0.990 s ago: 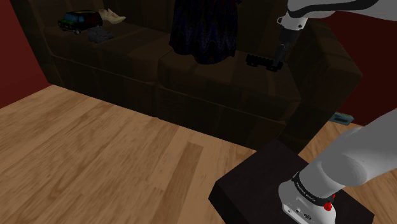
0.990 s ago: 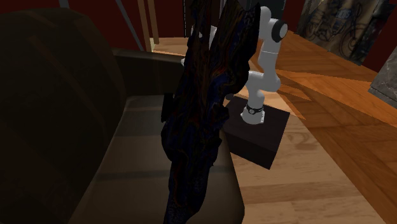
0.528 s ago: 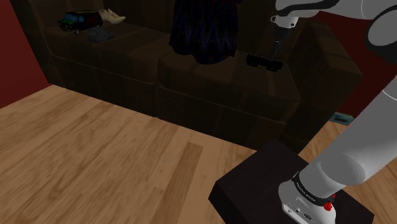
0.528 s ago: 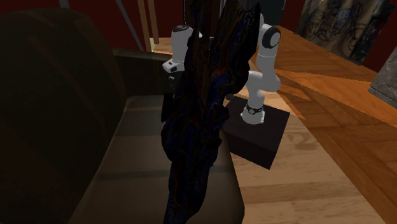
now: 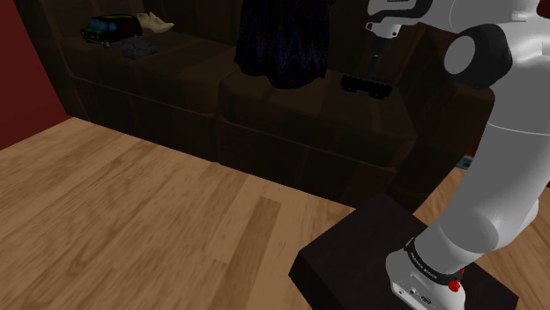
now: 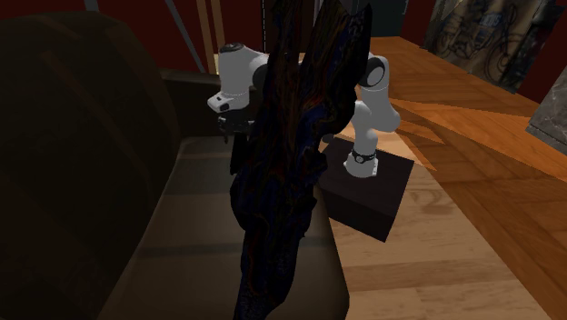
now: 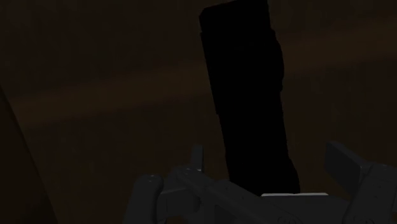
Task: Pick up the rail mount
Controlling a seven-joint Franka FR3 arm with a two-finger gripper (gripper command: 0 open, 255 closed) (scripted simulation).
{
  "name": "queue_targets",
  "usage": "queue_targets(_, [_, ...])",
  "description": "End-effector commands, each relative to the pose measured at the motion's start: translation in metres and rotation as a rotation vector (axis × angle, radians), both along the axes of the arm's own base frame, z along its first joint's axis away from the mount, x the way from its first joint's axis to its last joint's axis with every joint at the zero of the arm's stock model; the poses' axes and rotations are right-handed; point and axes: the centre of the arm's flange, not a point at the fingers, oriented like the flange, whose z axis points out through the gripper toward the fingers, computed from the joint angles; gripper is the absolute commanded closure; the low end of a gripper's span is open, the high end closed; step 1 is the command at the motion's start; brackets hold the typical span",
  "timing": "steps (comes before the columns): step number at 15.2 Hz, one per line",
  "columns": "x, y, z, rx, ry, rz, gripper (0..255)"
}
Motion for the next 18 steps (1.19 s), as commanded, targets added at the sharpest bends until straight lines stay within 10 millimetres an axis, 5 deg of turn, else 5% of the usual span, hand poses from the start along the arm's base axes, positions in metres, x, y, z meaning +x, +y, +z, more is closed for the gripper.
queue_targets(1, [0.002, -0.001, -0.01, 0.0, -0.001, 0.004, 0])
queue_targets(7, [0.002, -0.001, -0.034, 0.0, -0.001, 0.004, 0])
queue_targets(8, [0.002, -0.001, -0.033, 0.0, -0.001, 0.004, 255])
queue_targets(18, [0.002, -0.001, -0.029, 0.0, -0.001, 0.004, 255])
